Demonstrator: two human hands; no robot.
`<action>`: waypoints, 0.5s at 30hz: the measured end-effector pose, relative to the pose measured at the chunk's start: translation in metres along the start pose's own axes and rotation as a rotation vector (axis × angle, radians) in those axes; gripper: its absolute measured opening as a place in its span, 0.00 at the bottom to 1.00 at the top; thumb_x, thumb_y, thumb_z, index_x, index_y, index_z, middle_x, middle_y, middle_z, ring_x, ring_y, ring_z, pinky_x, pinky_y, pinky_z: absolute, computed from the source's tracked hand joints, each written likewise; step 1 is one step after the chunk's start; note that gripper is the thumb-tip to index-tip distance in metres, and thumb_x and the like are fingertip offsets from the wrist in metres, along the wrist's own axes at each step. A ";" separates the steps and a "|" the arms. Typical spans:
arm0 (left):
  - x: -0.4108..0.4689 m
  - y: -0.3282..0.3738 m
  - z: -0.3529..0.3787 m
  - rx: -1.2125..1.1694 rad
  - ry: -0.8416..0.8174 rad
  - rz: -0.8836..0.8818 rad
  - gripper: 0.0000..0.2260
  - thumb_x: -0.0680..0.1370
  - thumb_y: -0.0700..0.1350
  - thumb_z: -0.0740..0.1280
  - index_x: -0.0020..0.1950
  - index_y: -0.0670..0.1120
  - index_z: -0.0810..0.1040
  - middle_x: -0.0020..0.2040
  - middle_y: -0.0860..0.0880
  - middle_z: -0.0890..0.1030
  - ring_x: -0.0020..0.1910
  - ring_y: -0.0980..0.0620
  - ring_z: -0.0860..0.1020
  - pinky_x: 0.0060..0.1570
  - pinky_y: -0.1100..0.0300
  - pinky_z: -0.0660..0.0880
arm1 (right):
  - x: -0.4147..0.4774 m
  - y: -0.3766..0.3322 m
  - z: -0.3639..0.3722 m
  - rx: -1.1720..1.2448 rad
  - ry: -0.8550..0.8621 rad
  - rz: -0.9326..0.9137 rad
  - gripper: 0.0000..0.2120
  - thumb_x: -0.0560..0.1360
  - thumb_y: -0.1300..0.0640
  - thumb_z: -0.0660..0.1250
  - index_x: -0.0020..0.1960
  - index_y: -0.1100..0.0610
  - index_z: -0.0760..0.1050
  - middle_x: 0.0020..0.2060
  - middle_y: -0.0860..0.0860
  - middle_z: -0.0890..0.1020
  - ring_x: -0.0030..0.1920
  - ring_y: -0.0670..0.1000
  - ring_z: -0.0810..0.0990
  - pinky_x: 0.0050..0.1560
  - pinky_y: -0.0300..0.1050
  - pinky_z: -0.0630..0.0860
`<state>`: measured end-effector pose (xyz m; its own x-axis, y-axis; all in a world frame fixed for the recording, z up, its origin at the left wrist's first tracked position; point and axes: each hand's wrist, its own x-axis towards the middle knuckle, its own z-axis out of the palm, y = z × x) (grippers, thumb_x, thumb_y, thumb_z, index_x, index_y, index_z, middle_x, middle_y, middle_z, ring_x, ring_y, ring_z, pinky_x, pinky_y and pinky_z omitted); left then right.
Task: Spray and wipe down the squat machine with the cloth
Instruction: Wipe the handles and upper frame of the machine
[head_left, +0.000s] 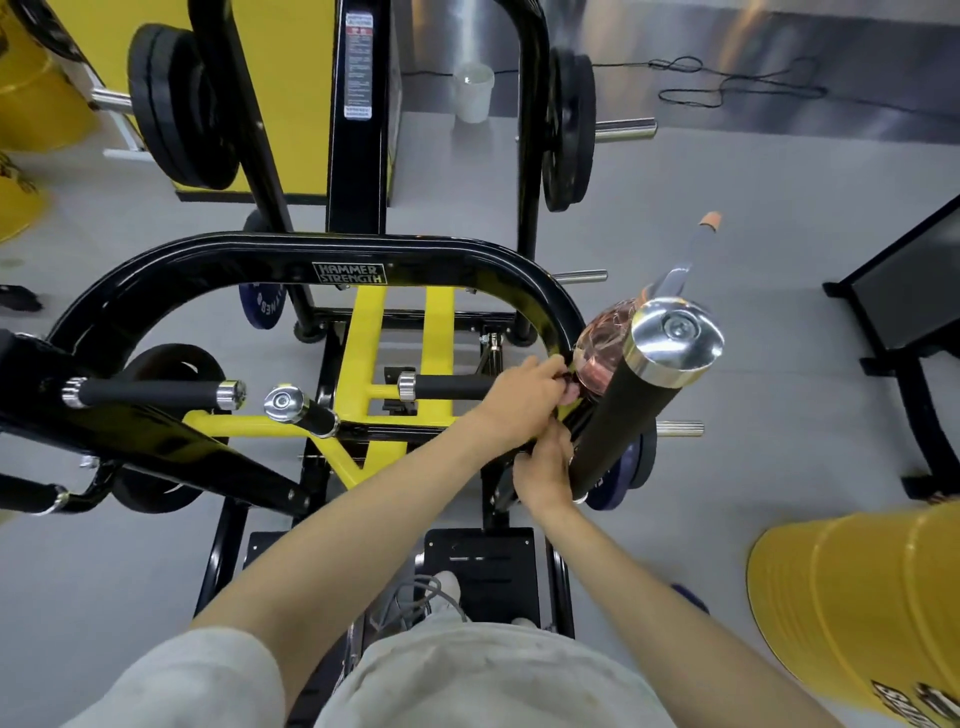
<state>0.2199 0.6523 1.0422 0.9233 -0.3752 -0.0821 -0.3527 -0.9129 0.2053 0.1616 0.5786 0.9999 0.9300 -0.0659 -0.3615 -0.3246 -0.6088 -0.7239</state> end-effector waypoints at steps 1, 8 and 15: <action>0.001 0.001 -0.002 0.067 -0.011 0.018 0.12 0.78 0.36 0.60 0.60 0.41 0.76 0.62 0.44 0.71 0.60 0.44 0.70 0.48 0.52 0.72 | 0.002 0.001 0.001 0.001 -0.005 0.014 0.31 0.73 0.70 0.60 0.74 0.56 0.58 0.65 0.55 0.67 0.65 0.56 0.69 0.62 0.46 0.70; 0.028 -0.013 -0.031 -0.009 -0.250 -0.097 0.10 0.76 0.34 0.65 0.57 0.38 0.75 0.54 0.44 0.76 0.56 0.46 0.75 0.51 0.52 0.74 | 0.006 0.001 0.000 -0.011 -0.058 0.082 0.37 0.75 0.71 0.57 0.79 0.54 0.45 0.75 0.52 0.55 0.75 0.54 0.55 0.70 0.44 0.59; 0.055 -0.016 -0.027 0.061 -0.440 -0.086 0.09 0.79 0.36 0.58 0.54 0.41 0.77 0.45 0.49 0.79 0.47 0.47 0.79 0.45 0.56 0.74 | 0.008 0.003 0.001 -0.040 -0.042 0.095 0.39 0.75 0.70 0.59 0.78 0.54 0.45 0.74 0.51 0.57 0.73 0.53 0.58 0.69 0.45 0.60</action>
<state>0.2809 0.6508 1.0602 0.8018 -0.3180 -0.5059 -0.2982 -0.9466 0.1225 0.1680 0.5768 0.9945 0.8870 -0.0922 -0.4525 -0.4032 -0.6325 -0.6614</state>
